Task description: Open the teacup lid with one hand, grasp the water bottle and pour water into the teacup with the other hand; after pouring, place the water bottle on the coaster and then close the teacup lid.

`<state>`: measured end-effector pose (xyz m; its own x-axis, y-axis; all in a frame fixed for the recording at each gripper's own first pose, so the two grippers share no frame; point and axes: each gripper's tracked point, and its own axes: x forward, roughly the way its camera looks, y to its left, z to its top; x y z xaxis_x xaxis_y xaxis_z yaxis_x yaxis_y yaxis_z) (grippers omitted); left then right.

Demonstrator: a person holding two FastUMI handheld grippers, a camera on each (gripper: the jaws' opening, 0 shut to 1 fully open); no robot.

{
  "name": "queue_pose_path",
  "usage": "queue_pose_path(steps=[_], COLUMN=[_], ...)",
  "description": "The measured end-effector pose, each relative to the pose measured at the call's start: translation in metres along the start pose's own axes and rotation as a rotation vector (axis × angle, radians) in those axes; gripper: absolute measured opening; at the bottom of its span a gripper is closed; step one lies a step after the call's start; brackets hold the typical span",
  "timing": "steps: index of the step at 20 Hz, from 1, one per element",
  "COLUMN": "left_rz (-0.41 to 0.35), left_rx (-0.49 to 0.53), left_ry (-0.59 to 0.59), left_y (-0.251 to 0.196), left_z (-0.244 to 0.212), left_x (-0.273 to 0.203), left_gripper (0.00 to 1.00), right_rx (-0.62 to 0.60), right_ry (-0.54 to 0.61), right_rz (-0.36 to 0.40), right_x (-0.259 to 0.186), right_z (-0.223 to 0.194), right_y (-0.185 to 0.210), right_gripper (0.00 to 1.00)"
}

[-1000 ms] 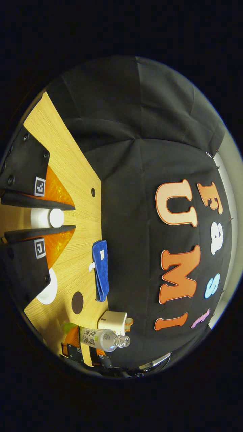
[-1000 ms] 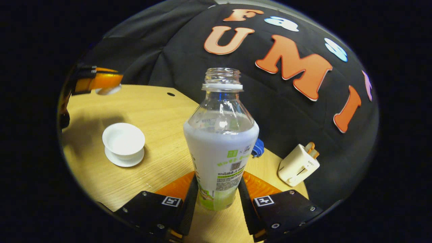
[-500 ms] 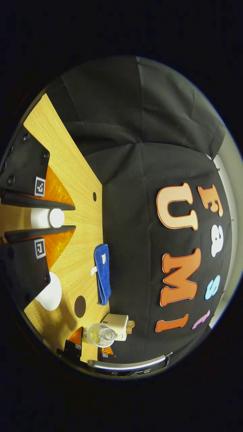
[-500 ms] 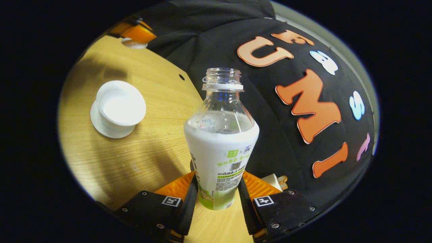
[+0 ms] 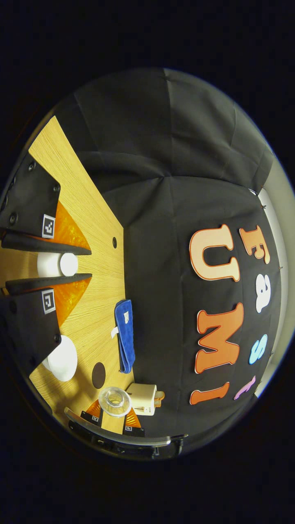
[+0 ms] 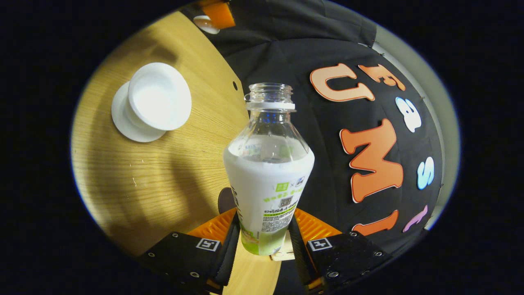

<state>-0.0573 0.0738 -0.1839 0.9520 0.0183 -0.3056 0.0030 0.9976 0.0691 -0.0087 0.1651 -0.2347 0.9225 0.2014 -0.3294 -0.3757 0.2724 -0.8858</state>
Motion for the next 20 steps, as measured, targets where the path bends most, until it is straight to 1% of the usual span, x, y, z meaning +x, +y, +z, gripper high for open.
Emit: queue_pose_path(steps=[4, 5, 6, 7, 9, 12, 15, 16, 17, 18, 19, 20], left_rz=[0.002, 0.003, 0.001, 0.001, 0.001, 0.005, 0.014, 0.016, 0.017, 0.019, 0.019, 0.021], left_rx=[0.002, 0.002, 0.0, -0.001, -0.007, -0.014, -0.018, -0.016, -0.014, -0.013, -0.011, -0.01], left_ry=[0.002, 0.002, 0.003, 0.005, 0.008, 0.019, 0.024, 0.025, 0.028, 0.029, 0.032, 0.032], left_y=[0.003, 0.004, 0.004, 0.005, 0.006, 0.009, 0.014, 0.015, 0.016, 0.017, 0.018, 0.019], left_z=[0.0, -0.002, -0.001, -0.003, -0.004, -0.009, -0.011, -0.011, -0.014, -0.013, -0.014, -0.014], left_x=[-0.001, -0.002, -0.002, -0.001, -0.002, -0.001, -0.004, -0.004, -0.004, -0.003, -0.003, -0.004], left_gripper=[0.31, 0.31, 0.29, 0.31, 0.31, 0.31, 0.31, 0.29, 0.29, 0.31, 0.31, 0.31], right_rx=[-0.072, -0.103, -0.133, -0.156, -0.191, -0.277, -0.322, -0.339, -0.359, -0.379, -0.395, -0.406], right_ry=[-0.013, -0.016, -0.018, -0.017, -0.017, -0.031, -0.053, -0.061, -0.068, -0.078, -0.084, -0.091], right_rz=[0.007, -0.003, -0.013, -0.022, -0.039, -0.076, -0.079, -0.086, -0.097, -0.107, -0.114, -0.116], right_x=[0.0, 0.001, 0.002, 0.003, 0.004, 0.003, 0.004, 0.004, 0.002, 0.002, 0.003, 0.004], right_z=[0.003, 0.004, 0.003, 0.002, 0.002, 0.005, 0.009, 0.011, 0.014, 0.017, 0.019, 0.021], right_y=[-0.002, -0.002, -0.002, -0.001, -0.002, -0.01, -0.012, -0.013, -0.014, -0.016, -0.017, -0.018], right_gripper=[0.64, 0.64, 0.64, 0.64, 0.64, 0.63, 0.63, 0.63, 0.63, 0.6, 0.63, 0.6])
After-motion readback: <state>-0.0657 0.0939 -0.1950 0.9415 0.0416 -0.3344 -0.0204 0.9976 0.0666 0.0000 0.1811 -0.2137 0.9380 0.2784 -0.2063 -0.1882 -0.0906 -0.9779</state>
